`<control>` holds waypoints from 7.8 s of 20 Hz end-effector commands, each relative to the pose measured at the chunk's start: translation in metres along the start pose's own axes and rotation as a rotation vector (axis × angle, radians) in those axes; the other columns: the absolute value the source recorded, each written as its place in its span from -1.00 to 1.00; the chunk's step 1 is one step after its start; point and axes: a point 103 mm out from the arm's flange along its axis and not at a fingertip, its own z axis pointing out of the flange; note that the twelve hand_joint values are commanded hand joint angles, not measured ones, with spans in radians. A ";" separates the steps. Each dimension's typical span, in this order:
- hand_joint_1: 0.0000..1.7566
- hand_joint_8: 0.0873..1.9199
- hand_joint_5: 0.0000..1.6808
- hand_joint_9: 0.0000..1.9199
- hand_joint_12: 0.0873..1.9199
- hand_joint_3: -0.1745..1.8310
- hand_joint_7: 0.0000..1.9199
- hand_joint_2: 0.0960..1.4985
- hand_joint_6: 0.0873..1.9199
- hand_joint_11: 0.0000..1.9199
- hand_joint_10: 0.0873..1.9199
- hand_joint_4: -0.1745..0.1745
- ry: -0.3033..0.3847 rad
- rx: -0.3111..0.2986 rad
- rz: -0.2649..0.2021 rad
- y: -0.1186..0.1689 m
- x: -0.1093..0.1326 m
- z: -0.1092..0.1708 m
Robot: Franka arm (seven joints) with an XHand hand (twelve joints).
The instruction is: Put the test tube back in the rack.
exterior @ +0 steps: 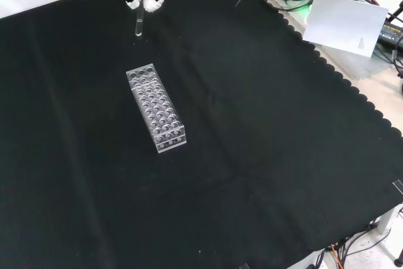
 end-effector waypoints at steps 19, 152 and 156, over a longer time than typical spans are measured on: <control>0.52 -0.38 0.57 0.63 0.04 0.05 0.43 -0.41 -0.39 0.36 -0.22 -1.00 0.113 0.039 -0.034 -0.005 0.014 0.019; 0.52 -0.37 0.57 0.62 0.04 0.06 0.43 -0.41 -0.38 0.35 -0.21 -1.00 0.130 0.148 -0.034 0.035 0.041 0.081; 0.52 -0.37 0.57 0.62 0.04 0.06 0.43 -0.41 -0.38 0.35 -0.21 -1.00 0.125 0.146 -0.034 0.034 0.041 0.082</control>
